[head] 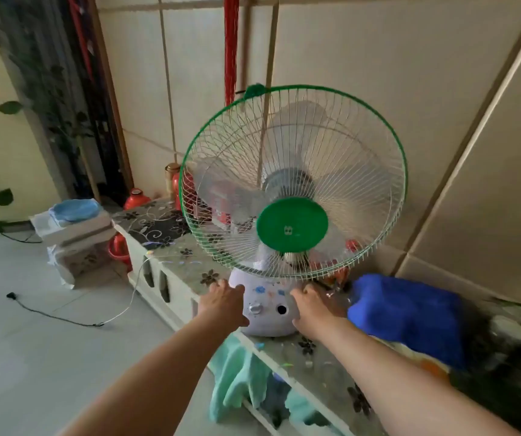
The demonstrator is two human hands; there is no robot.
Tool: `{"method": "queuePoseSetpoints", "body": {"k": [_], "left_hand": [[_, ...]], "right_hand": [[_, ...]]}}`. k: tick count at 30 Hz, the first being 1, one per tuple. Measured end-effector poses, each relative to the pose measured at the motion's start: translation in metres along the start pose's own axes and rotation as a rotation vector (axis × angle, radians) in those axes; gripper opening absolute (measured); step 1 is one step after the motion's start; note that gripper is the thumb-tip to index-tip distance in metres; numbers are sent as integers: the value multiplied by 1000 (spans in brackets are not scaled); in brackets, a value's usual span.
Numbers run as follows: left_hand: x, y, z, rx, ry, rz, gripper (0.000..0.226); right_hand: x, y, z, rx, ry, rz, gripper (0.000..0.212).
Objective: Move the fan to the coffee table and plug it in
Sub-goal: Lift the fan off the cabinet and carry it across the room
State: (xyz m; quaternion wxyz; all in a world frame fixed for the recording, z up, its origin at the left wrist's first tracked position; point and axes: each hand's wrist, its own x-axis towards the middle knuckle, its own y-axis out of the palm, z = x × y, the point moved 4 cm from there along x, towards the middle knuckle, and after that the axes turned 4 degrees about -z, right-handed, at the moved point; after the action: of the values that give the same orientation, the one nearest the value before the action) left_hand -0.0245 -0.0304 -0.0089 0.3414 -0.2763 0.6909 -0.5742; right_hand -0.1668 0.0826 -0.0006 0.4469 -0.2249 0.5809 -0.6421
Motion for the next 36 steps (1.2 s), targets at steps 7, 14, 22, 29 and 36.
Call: {"method": "queuePoseSetpoints", "body": {"k": [7, 14, 22, 29, 36], "left_hand": [[58, 66, 8, -94, -55, -54, 75], [102, 97, 11, -586, -265, -55, 65], [105, 103, 20, -986, -424, 2, 51], [99, 103, 24, -1178, -495, 129, 73], [106, 99, 28, -1212, -461, 290, 47]], "right_hand": [[62, 64, -29, 87, 44, -98, 57], [103, 82, -55, 292, 290, -180, 69], [122, 89, -49, 924, 470, -86, 63], [123, 91, -51, 1107, 519, -21, 62], [126, 90, -51, 1198, 554, 78, 58]]}}
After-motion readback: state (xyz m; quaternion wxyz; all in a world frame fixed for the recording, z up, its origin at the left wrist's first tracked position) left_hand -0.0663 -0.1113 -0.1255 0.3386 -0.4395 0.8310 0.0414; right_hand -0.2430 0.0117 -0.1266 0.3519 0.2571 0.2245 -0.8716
